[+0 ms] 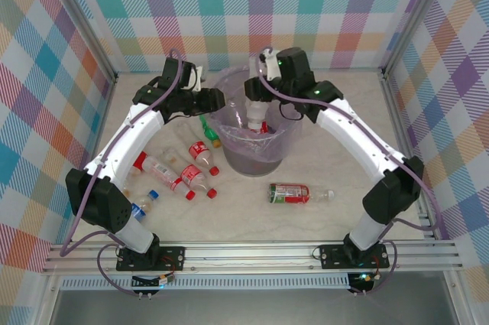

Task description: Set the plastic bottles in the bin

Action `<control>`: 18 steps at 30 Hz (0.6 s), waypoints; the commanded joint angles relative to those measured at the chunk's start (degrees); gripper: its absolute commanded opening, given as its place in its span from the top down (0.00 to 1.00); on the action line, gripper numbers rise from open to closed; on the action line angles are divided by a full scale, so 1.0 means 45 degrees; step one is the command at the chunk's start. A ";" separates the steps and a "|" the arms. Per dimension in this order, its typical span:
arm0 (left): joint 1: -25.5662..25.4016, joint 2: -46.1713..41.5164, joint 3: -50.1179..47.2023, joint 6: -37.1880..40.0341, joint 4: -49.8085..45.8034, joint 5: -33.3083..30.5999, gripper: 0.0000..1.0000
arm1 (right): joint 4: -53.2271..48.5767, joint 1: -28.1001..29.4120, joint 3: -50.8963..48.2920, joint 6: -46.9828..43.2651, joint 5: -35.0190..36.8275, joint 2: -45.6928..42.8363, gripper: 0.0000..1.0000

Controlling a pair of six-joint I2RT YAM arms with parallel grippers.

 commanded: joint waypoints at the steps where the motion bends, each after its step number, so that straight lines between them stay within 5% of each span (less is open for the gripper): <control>1: -0.0003 -0.0090 0.0368 0.0062 -0.0172 -0.0199 0.49 | 0.0505 0.0124 -0.0338 -0.0341 0.0157 -0.0027 0.45; 7: -0.0002 0.0000 0.0404 0.0134 0.0030 -0.0169 0.49 | 0.0343 0.0129 -0.0242 -0.0335 0.0094 0.0118 0.38; 15: -0.0002 0.0041 0.0368 0.0450 0.0245 -0.0128 0.49 | -0.0545 0.0138 0.0399 -0.0319 0.0101 0.0033 0.06; 18: -0.0002 -0.0012 0.0264 0.0548 0.0325 -0.0085 0.49 | -0.1157 0.0167 0.1063 -0.0116 -0.0140 -0.0098 0.02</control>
